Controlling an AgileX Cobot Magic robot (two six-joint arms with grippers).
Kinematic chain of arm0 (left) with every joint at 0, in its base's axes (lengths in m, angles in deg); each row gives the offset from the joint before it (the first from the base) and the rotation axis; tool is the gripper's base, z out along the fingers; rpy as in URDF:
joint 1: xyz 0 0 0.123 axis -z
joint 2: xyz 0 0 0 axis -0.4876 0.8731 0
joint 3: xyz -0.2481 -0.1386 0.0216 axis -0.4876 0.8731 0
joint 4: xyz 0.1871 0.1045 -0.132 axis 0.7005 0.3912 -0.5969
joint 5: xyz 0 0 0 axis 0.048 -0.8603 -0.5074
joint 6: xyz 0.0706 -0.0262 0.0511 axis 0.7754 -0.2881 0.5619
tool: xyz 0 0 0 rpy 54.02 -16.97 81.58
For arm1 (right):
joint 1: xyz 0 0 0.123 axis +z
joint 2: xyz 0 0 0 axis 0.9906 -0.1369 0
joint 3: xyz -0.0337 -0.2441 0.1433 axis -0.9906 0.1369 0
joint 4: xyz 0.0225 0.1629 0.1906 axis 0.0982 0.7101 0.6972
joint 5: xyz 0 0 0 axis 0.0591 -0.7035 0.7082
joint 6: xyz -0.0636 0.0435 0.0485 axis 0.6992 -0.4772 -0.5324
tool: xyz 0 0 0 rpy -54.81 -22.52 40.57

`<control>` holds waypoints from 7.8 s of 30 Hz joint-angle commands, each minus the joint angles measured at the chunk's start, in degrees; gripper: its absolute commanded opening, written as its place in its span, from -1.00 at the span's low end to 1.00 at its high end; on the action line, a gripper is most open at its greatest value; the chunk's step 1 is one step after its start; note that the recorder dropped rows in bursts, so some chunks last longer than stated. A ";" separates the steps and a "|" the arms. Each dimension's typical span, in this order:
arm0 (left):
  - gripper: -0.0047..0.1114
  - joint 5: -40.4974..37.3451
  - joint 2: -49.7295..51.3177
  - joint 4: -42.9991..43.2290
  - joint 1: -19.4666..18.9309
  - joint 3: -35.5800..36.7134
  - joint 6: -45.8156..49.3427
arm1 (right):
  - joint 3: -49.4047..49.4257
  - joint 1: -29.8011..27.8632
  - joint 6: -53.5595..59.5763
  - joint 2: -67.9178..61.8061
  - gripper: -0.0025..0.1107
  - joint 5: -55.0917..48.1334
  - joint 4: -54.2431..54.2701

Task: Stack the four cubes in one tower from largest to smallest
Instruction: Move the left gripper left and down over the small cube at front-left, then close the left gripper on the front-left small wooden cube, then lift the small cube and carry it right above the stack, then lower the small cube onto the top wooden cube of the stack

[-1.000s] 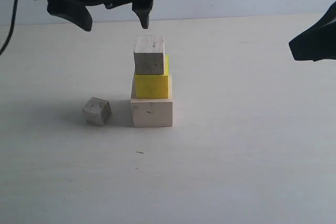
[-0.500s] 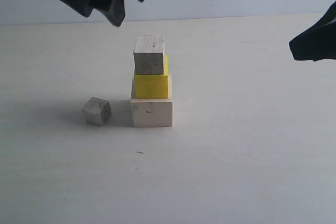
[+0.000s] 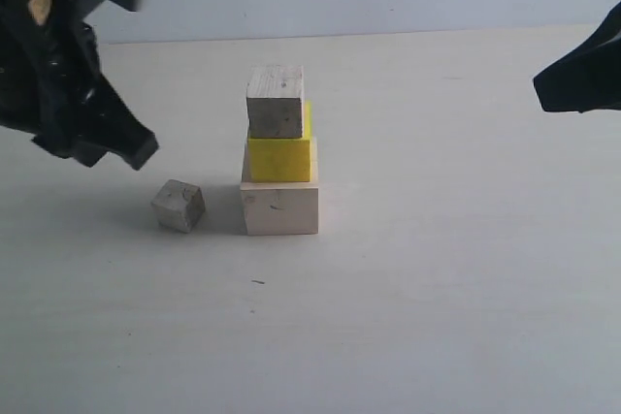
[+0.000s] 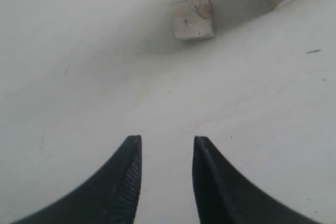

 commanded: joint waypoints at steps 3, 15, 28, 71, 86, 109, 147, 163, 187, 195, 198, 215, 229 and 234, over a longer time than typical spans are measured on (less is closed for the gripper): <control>-0.34 7.91 -10.31 0.81 -4.42 7.45 -1.77 | 0.15 0.02 0.00 0.48 -0.96 0.48 0.92; -0.33 18.11 -5.72 -4.19 -9.09 11.70 -3.28 | 0.15 0.02 0.00 0.48 -0.96 -0.58 1.67; -0.34 19.53 3.89 -7.67 -12.16 12.15 -0.06 | 0.15 0.02 0.00 0.48 -0.96 -1.15 3.08; 0.15 35.73 23.53 -37.16 -19.66 7.12 35.49 | 0.15 0.02 -0.44 0.48 -0.96 -1.04 4.49; 0.15 37.05 24.19 -36.31 -19.66 7.12 35.49 | 0.15 0.02 -0.44 0.48 -0.96 -1.04 4.49; 0.15 37.55 25.43 -36.06 -19.66 7.12 35.59 | 0.15 0.02 -0.44 0.48 -0.96 -1.04 4.49; -0.92 9.11 8.41 -30.91 -19.77 -13.03 27.33 | 0.15 0.02 -0.34 0.48 -0.96 -1.06 4.49; -0.92 1.78 8.22 -39.80 -19.17 -22.89 23.24 | 0.15 0.02 -0.34 0.48 -0.96 -1.06 4.49; -0.92 0.03 14.96 -19.51 -3.57 -31.42 -11.29 | 0.15 0.02 0.00 0.48 -0.96 -0.27 3.88; -0.92 0.03 20.97 -15.69 -0.77 -39.47 -19.19 | 0.15 0.02 -1.72 0.48 -0.96 2.00 -2.94; -0.92 0.03 21.75 -15.84 -0.34 -39.91 -20.06 | 0.15 0.02 -2.95 0.48 -0.96 3.43 -2.96; -0.92 0.03 22.91 -15.96 0.19 -40.00 -18.69 | 0.53 0.02 -3.05 0.48 -0.96 3.87 -3.37; -0.92 0.03 19.66 -14.64 0.19 -36.05 -18.80 | 0.53 0.02 -3.05 0.48 -0.96 3.87 -3.14; -0.92 0.03 19.94 -15.00 0.42 -34.21 -18.80 | 0.53 0.02 -3.05 0.48 -0.96 3.76 -3.02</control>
